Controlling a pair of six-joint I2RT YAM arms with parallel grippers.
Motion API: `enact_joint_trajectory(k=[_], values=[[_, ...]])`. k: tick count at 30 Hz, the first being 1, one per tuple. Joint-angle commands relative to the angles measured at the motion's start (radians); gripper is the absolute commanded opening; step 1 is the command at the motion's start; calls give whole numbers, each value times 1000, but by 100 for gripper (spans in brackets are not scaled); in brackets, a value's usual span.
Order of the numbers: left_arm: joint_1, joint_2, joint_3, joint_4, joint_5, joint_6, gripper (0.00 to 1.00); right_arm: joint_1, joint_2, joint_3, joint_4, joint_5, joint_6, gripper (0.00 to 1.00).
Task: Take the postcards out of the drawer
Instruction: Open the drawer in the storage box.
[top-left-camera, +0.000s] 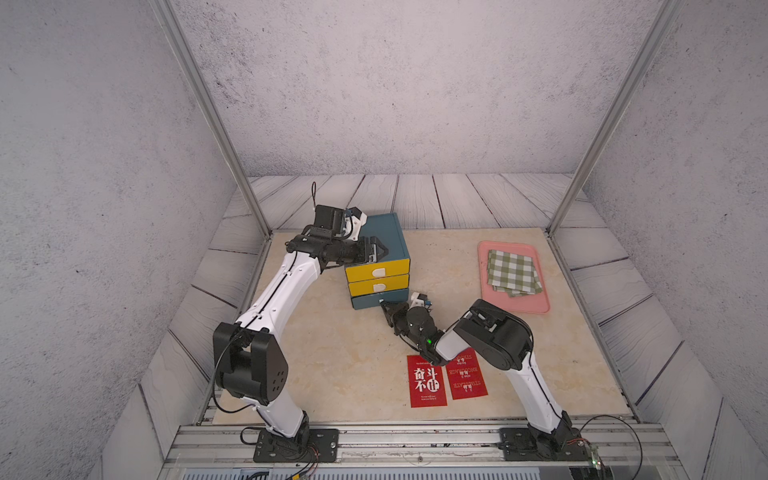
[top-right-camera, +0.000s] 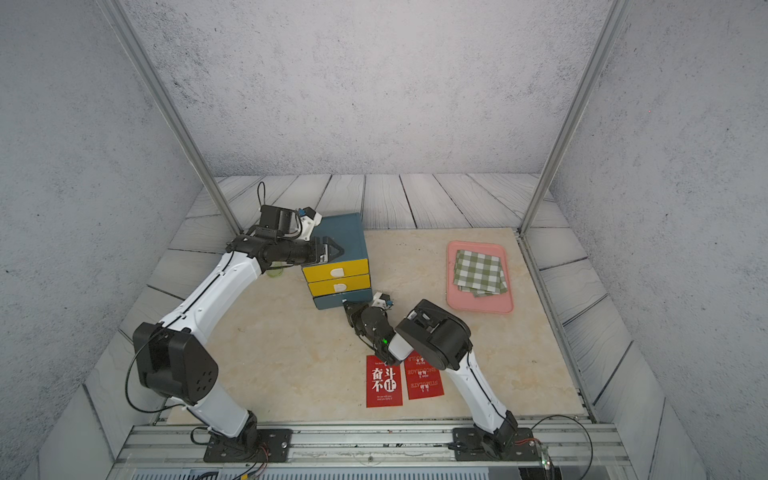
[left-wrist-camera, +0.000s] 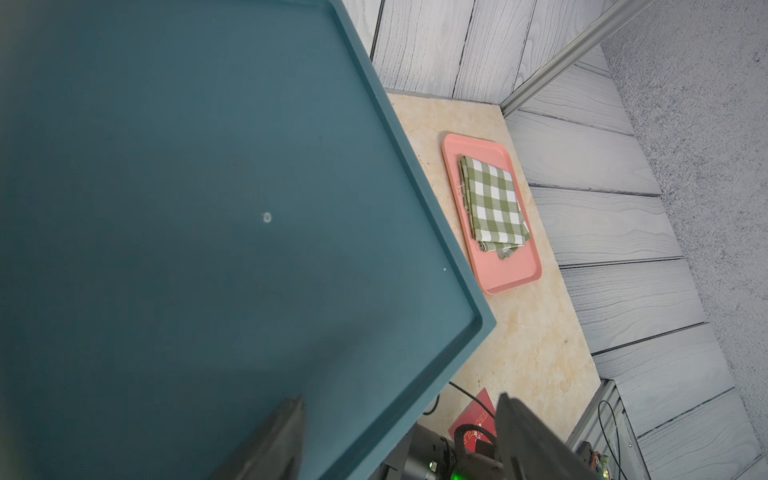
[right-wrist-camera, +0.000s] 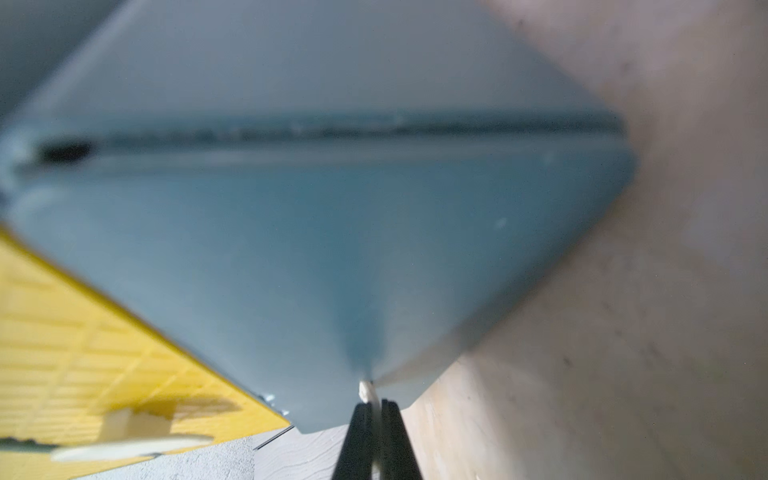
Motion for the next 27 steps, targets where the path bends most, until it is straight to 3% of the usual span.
enact_joint_trajectory(k=[1,27], values=[[8,2,-4,-47,2,15,78,-5,-75,-75,-31,-5,-6,2],[8,35,-6,-30,3,11,78,89,-301,-280,-129,-20,-49,2]])
